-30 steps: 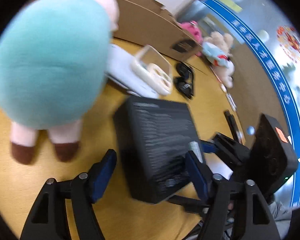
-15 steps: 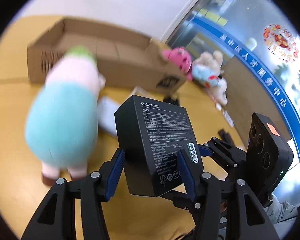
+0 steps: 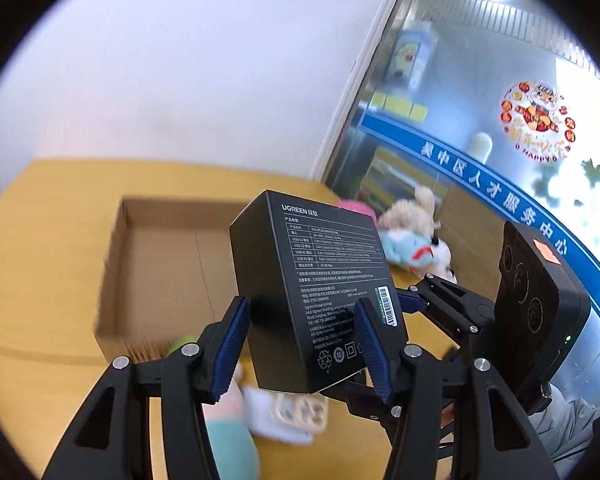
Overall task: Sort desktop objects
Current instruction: 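Carry the black box with the left tool over the cardboard box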
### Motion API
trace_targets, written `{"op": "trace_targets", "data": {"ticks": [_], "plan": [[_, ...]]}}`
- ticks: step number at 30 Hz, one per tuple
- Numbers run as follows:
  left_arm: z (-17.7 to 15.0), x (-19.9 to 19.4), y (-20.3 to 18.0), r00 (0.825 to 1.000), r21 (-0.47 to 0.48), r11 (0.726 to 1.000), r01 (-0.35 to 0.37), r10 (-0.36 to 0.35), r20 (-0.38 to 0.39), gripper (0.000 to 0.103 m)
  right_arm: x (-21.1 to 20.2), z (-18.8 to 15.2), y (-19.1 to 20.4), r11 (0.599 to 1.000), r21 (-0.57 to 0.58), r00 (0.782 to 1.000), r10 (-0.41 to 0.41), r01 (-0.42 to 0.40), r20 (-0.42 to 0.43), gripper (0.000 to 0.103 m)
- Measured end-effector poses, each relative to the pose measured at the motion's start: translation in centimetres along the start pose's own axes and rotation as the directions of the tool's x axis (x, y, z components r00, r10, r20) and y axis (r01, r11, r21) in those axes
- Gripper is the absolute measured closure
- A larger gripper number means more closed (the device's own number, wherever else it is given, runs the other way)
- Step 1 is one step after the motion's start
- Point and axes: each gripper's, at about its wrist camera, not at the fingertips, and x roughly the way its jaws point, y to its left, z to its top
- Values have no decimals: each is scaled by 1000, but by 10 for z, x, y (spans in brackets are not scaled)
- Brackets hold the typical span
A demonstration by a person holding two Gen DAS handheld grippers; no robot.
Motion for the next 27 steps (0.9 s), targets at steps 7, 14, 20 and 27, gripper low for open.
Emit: {"op": "trace_targets", "data": {"ticks": [7, 14, 20, 27], "plan": [[65, -8, 8, 996, 86, 995, -45, 37, 84, 50, 19, 73, -23, 999, -38, 998, -2, 4, 67, 19], [125, 6, 39, 991, 117, 991, -67, 52, 124, 50, 64, 146, -55, 998, -68, 996, 13, -7, 89, 19], [150, 50, 84, 994, 86, 992, -94, 88, 72, 50, 143, 174, -84, 997, -52, 998, 61, -59, 26, 19], [142, 131, 151, 992, -24, 994, -109, 107, -61, 50, 261, 158, -119, 991, 25, 988, 131, -129, -85, 18]]}}
